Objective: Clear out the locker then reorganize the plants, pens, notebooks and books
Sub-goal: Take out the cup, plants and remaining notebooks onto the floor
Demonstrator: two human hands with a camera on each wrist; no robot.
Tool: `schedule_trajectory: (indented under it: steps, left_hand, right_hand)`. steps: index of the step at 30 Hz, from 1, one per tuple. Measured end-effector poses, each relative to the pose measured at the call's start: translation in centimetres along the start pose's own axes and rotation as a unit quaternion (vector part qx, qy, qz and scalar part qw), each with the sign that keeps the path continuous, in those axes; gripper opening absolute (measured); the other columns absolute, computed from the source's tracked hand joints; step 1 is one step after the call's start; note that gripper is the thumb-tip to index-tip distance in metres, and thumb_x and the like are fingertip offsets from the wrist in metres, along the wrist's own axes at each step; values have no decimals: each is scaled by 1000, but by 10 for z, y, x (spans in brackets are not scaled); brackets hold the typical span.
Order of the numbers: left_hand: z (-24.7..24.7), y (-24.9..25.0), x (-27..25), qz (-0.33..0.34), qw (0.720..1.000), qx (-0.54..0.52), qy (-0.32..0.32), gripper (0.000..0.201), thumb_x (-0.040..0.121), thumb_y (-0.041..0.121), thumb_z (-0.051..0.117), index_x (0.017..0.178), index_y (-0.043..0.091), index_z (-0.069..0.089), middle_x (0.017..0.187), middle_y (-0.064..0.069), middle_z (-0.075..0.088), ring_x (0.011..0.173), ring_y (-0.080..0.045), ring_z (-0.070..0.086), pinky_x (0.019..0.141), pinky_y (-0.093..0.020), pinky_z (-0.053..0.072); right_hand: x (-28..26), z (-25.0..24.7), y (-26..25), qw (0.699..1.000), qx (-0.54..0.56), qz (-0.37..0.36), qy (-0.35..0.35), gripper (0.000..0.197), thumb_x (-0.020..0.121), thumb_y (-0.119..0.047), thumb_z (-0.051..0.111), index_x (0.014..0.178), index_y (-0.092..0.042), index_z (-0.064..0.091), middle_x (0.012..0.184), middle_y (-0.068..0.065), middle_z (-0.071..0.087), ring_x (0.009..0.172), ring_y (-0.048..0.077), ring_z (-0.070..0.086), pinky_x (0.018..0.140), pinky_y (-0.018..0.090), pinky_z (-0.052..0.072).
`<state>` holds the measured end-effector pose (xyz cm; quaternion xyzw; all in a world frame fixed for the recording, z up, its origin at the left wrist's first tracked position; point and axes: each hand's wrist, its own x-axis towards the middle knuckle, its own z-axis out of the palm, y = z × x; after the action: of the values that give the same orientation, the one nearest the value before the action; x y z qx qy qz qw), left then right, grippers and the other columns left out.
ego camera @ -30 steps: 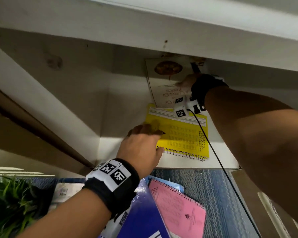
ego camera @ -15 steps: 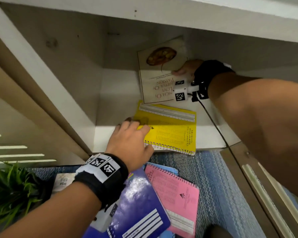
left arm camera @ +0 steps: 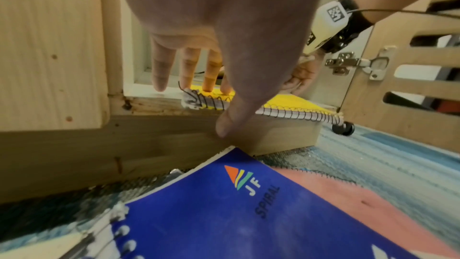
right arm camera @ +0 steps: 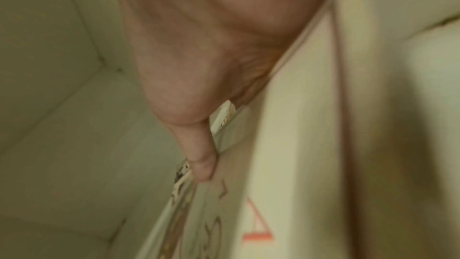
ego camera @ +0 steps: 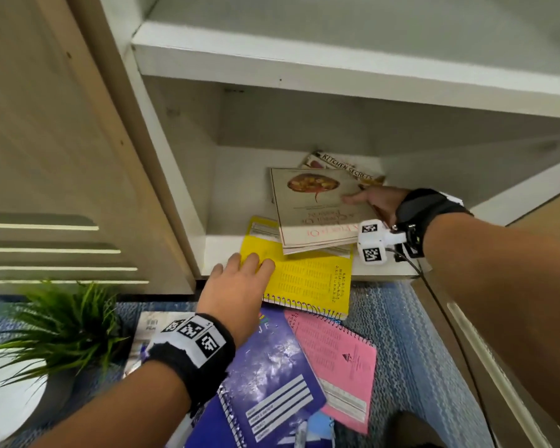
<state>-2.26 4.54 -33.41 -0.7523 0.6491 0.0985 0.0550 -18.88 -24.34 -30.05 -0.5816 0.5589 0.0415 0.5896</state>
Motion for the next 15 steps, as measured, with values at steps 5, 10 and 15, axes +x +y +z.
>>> schedule_trajectory:
  steps: [5, 10, 15]
  left_hand:
    - [-4, 2, 2, 11, 998, 50, -27, 94, 84, 13, 66, 156, 30, 9, 139, -6, 38, 125, -33, 42, 86, -42, 52]
    - [-33, -11, -11, 68, 994, 82, -19, 57, 91, 16, 53, 142, 36, 37, 116, 0, 59, 110, -28, 58, 76, -39, 55]
    - [-55, -27, -59, 100, 993, 68, 15, 46, 91, 25, 51, 132, 45, 48, 120, 12, 62, 112, -23, 55, 81, -38, 56]
  right_hand:
    - [-11, 8, 1, 999, -35, -8, 14, 7, 97, -21, 58, 96, -16, 64, 67, -7, 74, 60, 9, 70, 50, 19, 55]
    - [-57, 21, 0, 999, -30, 11, 27, 21, 97, -28, 59, 100, -7, 62, 83, 6, 73, 80, 25, 67, 85, 43, 53]
    - [-118, 53, 41, 997, 42, -34, 63, 19, 99, -25, 56, 83, -15, 59, 82, 5, 71, 85, 18, 72, 83, 34, 59]
